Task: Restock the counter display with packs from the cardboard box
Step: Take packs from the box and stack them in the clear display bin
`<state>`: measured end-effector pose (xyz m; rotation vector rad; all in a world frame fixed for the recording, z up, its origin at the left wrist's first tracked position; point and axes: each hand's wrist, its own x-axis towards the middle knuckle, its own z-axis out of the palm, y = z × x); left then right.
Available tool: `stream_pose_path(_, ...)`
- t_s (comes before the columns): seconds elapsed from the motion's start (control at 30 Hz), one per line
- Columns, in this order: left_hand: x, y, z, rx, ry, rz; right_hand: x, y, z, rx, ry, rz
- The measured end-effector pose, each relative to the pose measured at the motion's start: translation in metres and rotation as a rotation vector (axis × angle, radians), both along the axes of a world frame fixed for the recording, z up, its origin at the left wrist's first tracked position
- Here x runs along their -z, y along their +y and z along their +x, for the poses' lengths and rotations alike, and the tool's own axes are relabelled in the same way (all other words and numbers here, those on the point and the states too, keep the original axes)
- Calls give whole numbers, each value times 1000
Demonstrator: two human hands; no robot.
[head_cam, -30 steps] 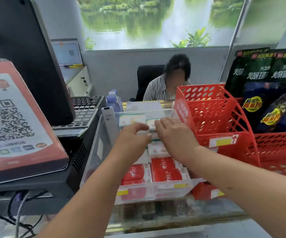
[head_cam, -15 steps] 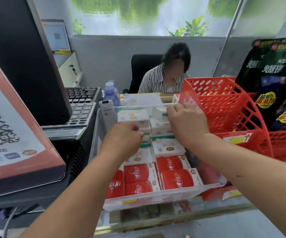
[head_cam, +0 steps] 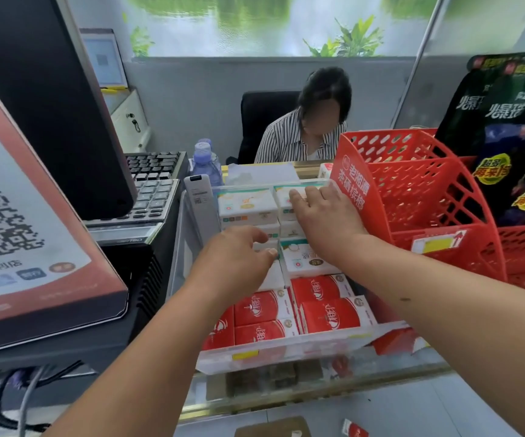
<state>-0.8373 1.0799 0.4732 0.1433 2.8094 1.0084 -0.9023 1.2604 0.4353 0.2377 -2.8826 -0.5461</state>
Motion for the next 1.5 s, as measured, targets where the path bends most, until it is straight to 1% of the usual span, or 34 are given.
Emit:
stream_pose_path(0.1, -2, -1, 6, 32, -3, 25, -7, -4, 28, 12, 17, -57)
stream_pose_path(0.37, -9, 10, 46, 151, 72, 82, -8, -15, 119, -29, 164, -164)
stream_pose_path(0.43, -12, 9, 65, 132, 119, 105, -6, -18, 143, -66, 203, -218)
stream_pose_path(0.6, -6, 5, 121, 20, 251, 242, 6, -19, 206, -188, 255, -345)
stream_pose_path(0.67, 7, 8, 147, 21, 251, 259, 20, -18, 233, -231, 258, -381)
stream_pose_path(0.73, 29, 12, 171, 26, 207, 218, 43, -17, 256, -264, 253, -400)
stream_pose_path(0.83, 78, 15, 197, 35, 103, 147, 91, -14, 282, -288, 160, -440)
stream_pose_path(0.93, 135, 13, 218, 36, -16, 54, 146, -13, 307, -257, 42, -461)
stream_pose_path(1.1, 242, -3, 232, 47, -184, -44, 241, -17, 333, -137, -213, -355)
stream_pose_path(1.27, 355, -29, 234, 146, -323, -204, 345, -13, 342, -79, -369, -237)
stream_pose_path(1.33, 401, -34, 234, 181, -366, -252, 392, -10, 341, -51, -488, -197)
stream_pose_path(1.5, 517, -36, 244, 233, -436, -319, 530, -9, 335, 13, -816, -213)
